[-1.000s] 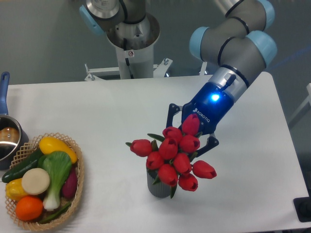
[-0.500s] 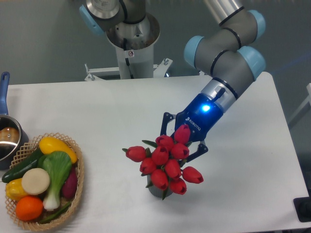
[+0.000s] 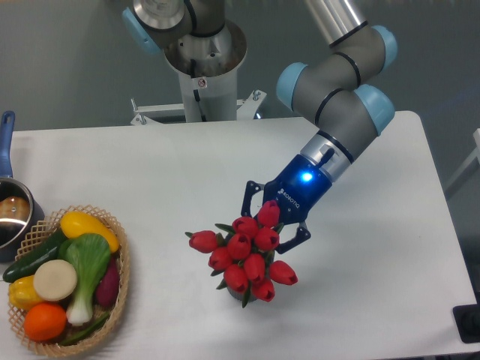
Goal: Insert the flowers into the vase
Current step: 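Open the gripper to release the tulips in the vase, then raise the open gripper up away from the tulips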
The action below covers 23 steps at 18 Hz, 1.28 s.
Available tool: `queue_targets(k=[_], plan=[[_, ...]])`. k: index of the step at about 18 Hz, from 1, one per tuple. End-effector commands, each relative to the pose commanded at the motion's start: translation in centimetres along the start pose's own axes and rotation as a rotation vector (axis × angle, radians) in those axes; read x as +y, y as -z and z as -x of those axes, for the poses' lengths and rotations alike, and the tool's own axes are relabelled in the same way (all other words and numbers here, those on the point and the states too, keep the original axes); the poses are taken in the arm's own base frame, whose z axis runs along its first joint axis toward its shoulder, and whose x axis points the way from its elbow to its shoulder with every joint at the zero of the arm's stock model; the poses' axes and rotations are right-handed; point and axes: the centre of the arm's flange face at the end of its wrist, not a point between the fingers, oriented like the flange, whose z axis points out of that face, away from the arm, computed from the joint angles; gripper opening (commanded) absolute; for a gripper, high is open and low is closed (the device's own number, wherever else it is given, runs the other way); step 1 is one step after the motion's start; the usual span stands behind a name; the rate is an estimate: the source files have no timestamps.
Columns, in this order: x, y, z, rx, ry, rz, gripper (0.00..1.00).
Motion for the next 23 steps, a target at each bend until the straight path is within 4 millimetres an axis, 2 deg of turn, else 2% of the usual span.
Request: queue_targets(k=[1,2,5,7,9,11,16,21,23], plan=[[0.1,0.1,0.0,-0.003,0.004,0.004,0.94],[0.6,0.3,0.1,-0.009,0.011,0.011,1.0],[1.3,1.8,0.5,-0.035,0.022,0.011,1.0],[1.6,3.4,1.3,-0.066,0.031,0.012,1.0],[1.4,4.8,1.1,-0.108,0.027,0.052,1.0],[2.3,5.5,1.2,-0.13,0.043,0.078,1.0],[1.8,4.6,-0.7,-0.119,0.063,0.093,1.0],[-3.1,2.4,-4.1,-0.093,0.098,0.087,1.0],[-3.5,2.1,-4.5,-0.089,0.106,0.087,1.0]])
